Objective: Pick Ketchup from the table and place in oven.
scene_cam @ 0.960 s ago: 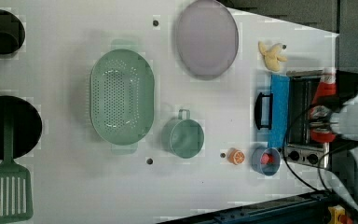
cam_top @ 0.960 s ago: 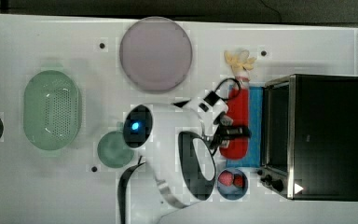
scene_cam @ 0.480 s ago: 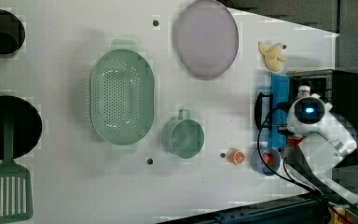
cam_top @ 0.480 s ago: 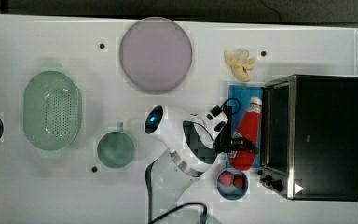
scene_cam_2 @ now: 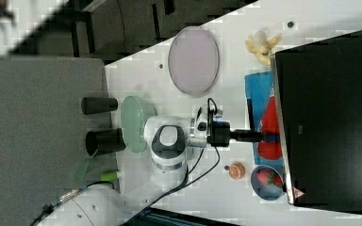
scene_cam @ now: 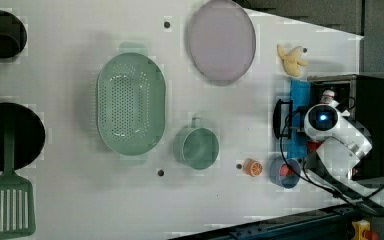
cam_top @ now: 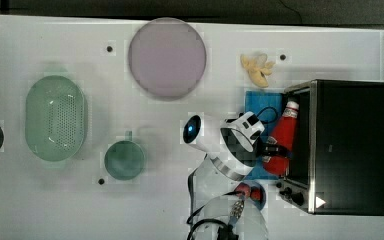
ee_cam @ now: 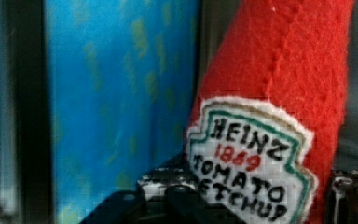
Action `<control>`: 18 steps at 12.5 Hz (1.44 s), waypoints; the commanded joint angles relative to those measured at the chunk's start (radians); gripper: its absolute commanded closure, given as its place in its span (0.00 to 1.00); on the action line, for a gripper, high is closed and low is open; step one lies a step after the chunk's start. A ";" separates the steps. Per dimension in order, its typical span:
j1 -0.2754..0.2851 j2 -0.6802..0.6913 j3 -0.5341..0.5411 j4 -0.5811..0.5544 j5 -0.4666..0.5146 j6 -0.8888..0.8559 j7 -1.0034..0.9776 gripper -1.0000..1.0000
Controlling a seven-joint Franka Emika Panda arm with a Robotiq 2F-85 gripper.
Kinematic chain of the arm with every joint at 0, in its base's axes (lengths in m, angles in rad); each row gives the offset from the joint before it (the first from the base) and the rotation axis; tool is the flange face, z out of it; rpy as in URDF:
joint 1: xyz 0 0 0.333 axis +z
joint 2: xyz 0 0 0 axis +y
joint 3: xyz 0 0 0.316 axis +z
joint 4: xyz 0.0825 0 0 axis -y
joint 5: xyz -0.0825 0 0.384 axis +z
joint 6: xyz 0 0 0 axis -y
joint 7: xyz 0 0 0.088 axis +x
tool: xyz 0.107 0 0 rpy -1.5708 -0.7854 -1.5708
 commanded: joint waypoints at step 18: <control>0.030 -0.411 0.112 0.135 0.987 0.057 -0.091 0.00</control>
